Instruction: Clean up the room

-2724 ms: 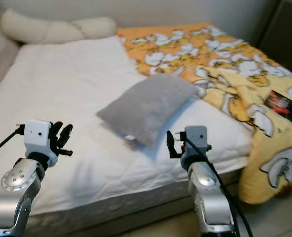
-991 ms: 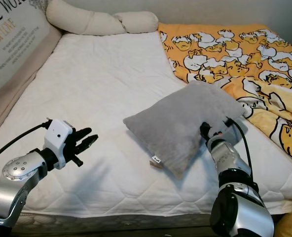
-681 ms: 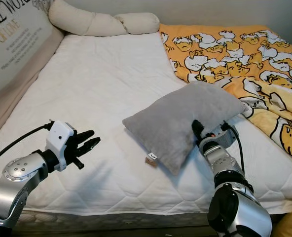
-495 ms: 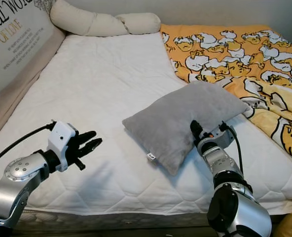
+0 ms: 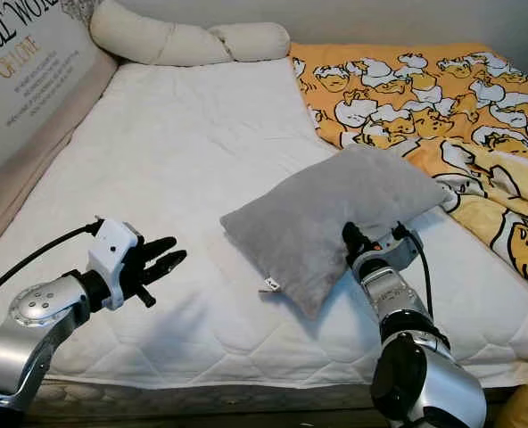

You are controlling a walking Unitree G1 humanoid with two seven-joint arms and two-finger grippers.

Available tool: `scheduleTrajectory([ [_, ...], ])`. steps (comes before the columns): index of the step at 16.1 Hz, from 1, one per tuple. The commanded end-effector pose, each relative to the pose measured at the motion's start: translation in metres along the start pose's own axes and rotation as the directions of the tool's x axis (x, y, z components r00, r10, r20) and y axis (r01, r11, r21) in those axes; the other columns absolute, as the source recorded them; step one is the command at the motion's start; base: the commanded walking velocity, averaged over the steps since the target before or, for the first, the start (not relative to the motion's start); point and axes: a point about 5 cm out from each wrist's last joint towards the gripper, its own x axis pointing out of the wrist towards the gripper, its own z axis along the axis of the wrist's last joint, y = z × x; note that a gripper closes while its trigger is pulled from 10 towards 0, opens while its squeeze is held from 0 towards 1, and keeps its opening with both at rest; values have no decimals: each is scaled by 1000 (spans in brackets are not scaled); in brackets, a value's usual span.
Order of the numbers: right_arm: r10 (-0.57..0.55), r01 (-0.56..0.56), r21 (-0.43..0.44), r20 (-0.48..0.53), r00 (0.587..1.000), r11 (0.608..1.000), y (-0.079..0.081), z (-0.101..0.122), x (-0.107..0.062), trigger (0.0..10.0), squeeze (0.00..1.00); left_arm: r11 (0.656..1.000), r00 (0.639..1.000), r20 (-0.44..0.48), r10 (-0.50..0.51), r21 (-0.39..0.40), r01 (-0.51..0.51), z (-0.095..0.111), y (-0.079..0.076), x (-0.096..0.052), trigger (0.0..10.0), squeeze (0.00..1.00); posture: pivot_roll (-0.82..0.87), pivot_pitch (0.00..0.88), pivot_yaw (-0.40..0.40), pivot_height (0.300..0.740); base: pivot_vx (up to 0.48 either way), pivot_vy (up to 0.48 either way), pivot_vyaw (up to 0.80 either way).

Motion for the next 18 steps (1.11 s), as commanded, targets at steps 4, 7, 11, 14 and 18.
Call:
scheduleTrajectory([
  [4,11,-10,1,-38,999,1000,9,-11,4,0,0,953,945,129,302,-36,-300,6,19,-1,10000,0,52,0,47,740,0,0,0],
  [7,5,-5,5,-31,1000,1000,9,-10,4,0,0,961,951,141,275,-43,-272,7,19,-1,10000,31,54,0,45,740,0,0,0],
  [11,17,-17,5,-24,1000,1000,12,-6,5,0,0,986,982,99,162,-44,-158,3,18,-7,10000,0,61,0,45,740,0,0,0],
  [14,56,-56,-4,-16,998,998,25,-1,8,0,0,997,995,76,70,-29,-68,2,18,-18,10000,0,59,0,49,740,0,0,0],
  [18,196,-196,-40,10,980,980,70,14,17,0,0,964,954,140,264,-15,-265,18,60,-38,10000,0,63,0,44,740,0,0,0],
])
